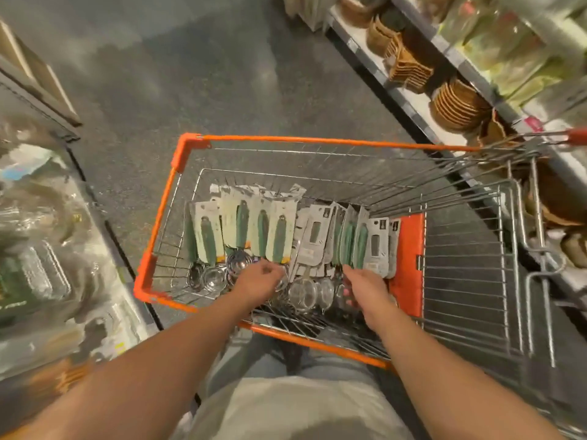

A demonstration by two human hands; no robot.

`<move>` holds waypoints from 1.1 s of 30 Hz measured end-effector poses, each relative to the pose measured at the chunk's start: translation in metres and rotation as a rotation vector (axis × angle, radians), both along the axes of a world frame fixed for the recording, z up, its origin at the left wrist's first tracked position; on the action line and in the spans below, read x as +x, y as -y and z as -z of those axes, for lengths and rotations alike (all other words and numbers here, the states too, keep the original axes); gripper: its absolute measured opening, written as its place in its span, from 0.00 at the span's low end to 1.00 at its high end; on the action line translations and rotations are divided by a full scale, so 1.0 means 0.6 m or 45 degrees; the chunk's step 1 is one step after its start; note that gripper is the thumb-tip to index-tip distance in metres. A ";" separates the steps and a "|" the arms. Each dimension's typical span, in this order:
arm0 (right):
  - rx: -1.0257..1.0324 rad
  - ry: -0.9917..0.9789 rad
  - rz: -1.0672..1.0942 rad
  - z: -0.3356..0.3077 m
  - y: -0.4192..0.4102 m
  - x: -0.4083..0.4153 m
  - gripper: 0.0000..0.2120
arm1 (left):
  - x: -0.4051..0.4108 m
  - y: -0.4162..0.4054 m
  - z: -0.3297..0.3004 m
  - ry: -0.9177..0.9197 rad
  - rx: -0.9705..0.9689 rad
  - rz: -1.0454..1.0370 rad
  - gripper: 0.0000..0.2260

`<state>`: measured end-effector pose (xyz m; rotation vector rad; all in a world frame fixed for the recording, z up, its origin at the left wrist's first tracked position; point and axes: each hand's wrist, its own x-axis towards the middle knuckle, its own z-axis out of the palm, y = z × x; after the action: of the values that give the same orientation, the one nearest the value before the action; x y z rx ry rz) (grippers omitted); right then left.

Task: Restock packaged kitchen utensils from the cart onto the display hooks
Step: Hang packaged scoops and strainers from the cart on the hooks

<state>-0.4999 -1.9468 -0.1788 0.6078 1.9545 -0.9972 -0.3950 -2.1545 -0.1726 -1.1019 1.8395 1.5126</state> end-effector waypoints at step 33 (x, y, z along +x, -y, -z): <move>-0.001 0.104 -0.071 0.202 -0.072 -0.076 0.21 | -0.156 -0.209 0.202 0.271 -0.102 -0.437 0.30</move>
<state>-0.5454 -1.9037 -0.2997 0.5810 1.8891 -0.9248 -0.4887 -2.0291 -0.2936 -1.6168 1.6381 1.4430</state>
